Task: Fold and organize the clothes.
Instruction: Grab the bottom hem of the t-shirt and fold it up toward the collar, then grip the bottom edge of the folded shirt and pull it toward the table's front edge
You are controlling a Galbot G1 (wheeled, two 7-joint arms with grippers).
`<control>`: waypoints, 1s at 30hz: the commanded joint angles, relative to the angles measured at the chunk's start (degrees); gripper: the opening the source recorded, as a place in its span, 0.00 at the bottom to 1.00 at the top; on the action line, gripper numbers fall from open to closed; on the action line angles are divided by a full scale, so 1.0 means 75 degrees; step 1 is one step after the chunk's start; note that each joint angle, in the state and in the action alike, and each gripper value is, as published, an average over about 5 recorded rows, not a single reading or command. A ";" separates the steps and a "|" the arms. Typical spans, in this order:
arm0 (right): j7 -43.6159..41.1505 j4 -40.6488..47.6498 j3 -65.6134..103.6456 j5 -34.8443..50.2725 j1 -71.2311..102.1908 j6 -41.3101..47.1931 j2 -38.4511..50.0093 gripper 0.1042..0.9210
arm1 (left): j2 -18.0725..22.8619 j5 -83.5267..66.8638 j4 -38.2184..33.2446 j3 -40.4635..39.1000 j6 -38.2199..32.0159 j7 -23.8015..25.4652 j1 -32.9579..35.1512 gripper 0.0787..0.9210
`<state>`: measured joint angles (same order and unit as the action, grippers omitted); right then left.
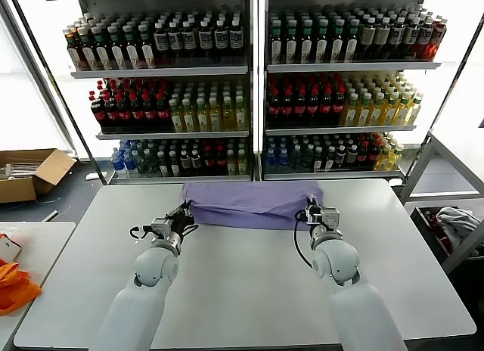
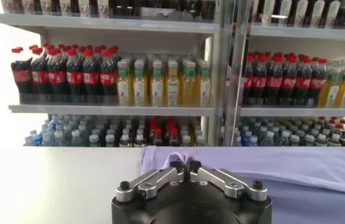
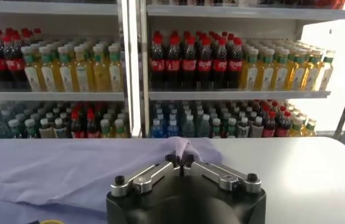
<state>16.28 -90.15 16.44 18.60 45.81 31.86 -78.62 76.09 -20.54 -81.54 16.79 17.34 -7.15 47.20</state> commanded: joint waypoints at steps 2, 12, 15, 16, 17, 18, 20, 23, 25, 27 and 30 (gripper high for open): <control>0.0150 0.0545 0.0076 0.0472 -0.0320 -0.0108 -0.0219 0.37 | 0.0000 0.0000 0.0299 -0.0044 0.0228 -0.0060 -0.0295 0.22; 0.0854 -0.0430 0.0413 0.0359 0.0214 0.0046 -0.0075 0.70 | -0.0028 0.0197 -0.0394 -0.0033 0.0766 -0.0345 0.0142 0.57; 0.0813 -0.0846 0.0498 0.0079 0.0763 0.0127 0.0133 0.80 | -0.0074 0.0184 -0.0837 -0.0002 0.1224 -0.0483 0.0456 0.67; 0.0809 -0.0947 0.0506 0.0071 0.0911 0.0143 0.0200 0.83 | -0.0098 0.0188 -0.0941 0.0008 0.1305 -0.0484 0.0540 0.70; 0.0810 -0.1029 0.0513 0.0075 0.1027 0.0163 0.0258 0.85 | -0.0123 0.0202 -0.1021 0.0019 0.1359 -0.0473 0.0618 0.73; 0.0816 -0.1080 0.0520 0.0080 0.1114 0.0171 0.0301 0.86 | -0.0144 0.0216 -0.1050 0.0031 0.1374 -0.0455 0.0657 0.77; 0.0843 -0.1155 0.0530 0.0097 0.1221 0.0176 0.0343 0.88 | -0.0186 0.0224 -0.1009 0.0053 0.1389 -0.0424 0.0658 0.82; 0.0916 -0.1191 0.0528 0.0110 0.1275 0.0183 0.0327 0.88 | -0.0247 0.0197 -0.0917 0.0052 0.1410 -0.0401 0.0576 0.87; 0.0978 -0.1127 0.0537 0.0099 0.1247 0.0183 0.0281 0.88 | -0.0281 0.0185 -0.0880 0.0030 0.1452 -0.0390 0.0509 0.88; 0.1018 -0.1033 0.0557 0.0108 0.1210 0.0183 0.0238 0.88 | -0.0297 0.0201 -0.0833 0.0011 0.1520 -0.0392 0.0434 0.88; 0.1036 -0.0906 0.0550 0.0170 0.1200 0.0185 0.0240 0.88 | -0.0290 0.0265 -0.0752 0.0010 0.1585 -0.0412 0.0353 0.88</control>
<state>23.36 -96.21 20.14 20.26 53.15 33.00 -77.03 74.19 -18.94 -86.34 16.81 27.20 -9.88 49.56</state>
